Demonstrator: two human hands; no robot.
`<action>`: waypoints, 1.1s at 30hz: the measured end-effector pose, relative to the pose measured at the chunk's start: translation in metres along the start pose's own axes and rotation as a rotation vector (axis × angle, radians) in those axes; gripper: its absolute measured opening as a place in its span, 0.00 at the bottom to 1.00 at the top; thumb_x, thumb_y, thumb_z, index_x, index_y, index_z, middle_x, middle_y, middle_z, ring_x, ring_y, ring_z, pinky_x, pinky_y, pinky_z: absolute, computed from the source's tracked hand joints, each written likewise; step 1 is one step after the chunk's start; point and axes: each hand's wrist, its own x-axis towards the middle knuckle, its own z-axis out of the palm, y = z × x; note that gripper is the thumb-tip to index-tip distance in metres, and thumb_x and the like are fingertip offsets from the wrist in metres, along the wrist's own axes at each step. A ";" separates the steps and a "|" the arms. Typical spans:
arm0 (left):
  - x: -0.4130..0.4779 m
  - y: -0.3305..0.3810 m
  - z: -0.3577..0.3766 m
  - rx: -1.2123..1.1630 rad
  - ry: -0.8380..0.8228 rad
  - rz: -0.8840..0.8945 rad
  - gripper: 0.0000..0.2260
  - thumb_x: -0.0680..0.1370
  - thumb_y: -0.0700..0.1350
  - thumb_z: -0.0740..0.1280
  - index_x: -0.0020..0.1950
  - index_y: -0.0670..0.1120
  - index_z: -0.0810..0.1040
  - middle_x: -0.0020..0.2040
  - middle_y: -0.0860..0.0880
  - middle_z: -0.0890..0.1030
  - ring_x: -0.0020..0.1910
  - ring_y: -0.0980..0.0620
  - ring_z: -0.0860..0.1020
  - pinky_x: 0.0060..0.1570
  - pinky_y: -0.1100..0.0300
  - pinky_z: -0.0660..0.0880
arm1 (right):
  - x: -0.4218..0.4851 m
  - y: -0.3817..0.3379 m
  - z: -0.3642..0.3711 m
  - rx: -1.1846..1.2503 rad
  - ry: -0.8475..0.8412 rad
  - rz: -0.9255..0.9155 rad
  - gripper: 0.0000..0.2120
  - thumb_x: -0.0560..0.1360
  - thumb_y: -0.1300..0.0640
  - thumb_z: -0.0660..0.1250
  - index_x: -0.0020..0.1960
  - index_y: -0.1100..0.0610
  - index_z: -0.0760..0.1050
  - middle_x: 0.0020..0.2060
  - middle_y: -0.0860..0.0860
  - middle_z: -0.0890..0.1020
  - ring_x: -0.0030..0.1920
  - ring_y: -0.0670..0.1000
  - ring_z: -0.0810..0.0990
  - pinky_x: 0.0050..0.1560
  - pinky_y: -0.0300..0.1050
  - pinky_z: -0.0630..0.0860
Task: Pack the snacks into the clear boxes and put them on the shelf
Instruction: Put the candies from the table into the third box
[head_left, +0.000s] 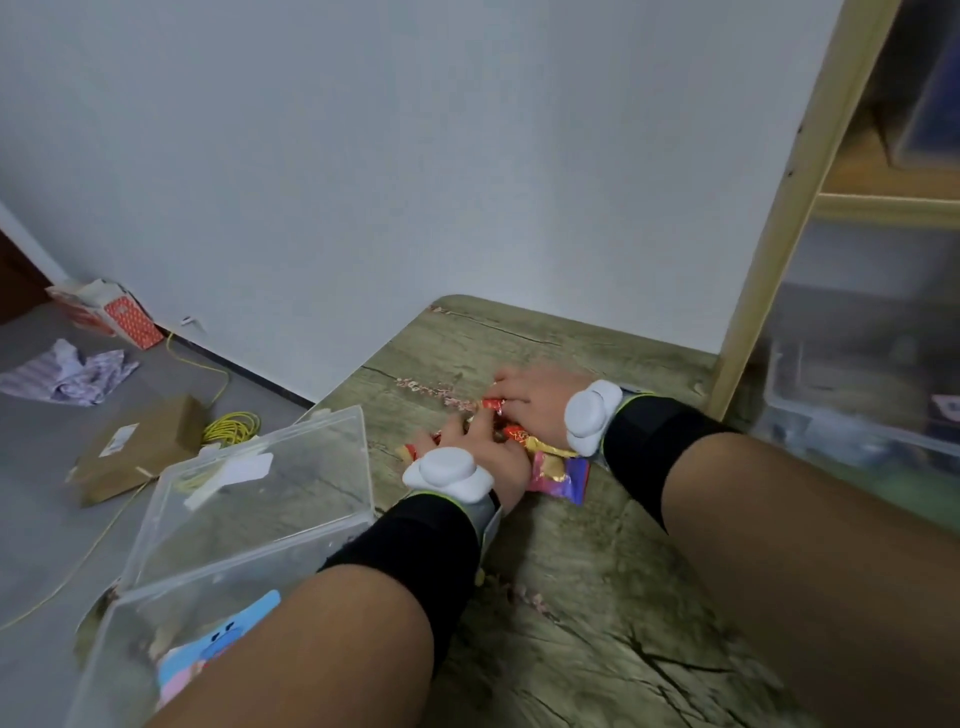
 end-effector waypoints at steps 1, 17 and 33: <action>-0.005 -0.001 0.002 -0.006 0.000 0.016 0.24 0.76 0.58 0.51 0.73 0.61 0.60 0.78 0.50 0.59 0.73 0.36 0.58 0.72 0.41 0.55 | -0.010 -0.002 0.003 0.007 0.020 0.017 0.19 0.83 0.53 0.53 0.73 0.47 0.68 0.73 0.47 0.68 0.70 0.54 0.69 0.67 0.47 0.65; -0.127 0.027 0.047 -0.256 0.058 0.328 0.15 0.80 0.48 0.55 0.64 0.57 0.75 0.64 0.50 0.77 0.62 0.44 0.73 0.63 0.55 0.67 | -0.205 -0.042 0.041 0.099 0.151 0.435 0.20 0.80 0.43 0.49 0.68 0.42 0.69 0.70 0.42 0.69 0.69 0.54 0.69 0.68 0.55 0.65; -0.164 0.015 0.062 0.016 0.019 0.485 0.34 0.63 0.78 0.53 0.68 0.73 0.55 0.73 0.54 0.64 0.65 0.39 0.63 0.63 0.47 0.66 | -0.291 -0.058 0.026 -0.001 -0.018 0.480 0.32 0.74 0.32 0.57 0.76 0.33 0.51 0.78 0.40 0.54 0.76 0.55 0.59 0.72 0.58 0.60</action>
